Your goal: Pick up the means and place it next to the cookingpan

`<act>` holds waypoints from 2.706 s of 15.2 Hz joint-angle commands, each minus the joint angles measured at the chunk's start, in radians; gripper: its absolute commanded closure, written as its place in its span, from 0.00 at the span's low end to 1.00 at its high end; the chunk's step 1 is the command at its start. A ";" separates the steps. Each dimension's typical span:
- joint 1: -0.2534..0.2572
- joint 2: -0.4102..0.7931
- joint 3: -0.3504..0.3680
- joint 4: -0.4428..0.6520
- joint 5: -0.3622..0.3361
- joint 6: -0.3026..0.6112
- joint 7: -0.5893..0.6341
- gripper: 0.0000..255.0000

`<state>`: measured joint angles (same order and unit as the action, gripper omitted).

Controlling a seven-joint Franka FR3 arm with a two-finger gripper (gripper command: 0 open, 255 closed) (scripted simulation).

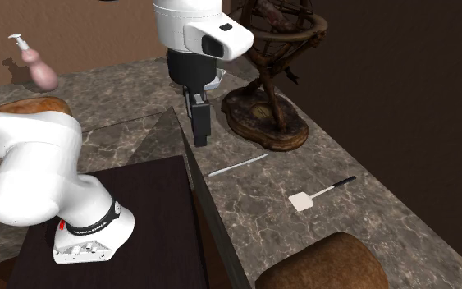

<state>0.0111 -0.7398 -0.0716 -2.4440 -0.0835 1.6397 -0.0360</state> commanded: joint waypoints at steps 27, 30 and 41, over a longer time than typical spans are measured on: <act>0.160 0.766 0.165 -0.111 0.087 0.886 0.159 0.00; 0.177 0.888 0.177 -0.062 0.069 0.962 0.187 0.00; 0.203 1.076 0.165 -0.016 0.030 1.103 0.225 0.00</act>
<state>0.2130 0.3301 0.0946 -2.4608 -0.0520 2.7374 0.1872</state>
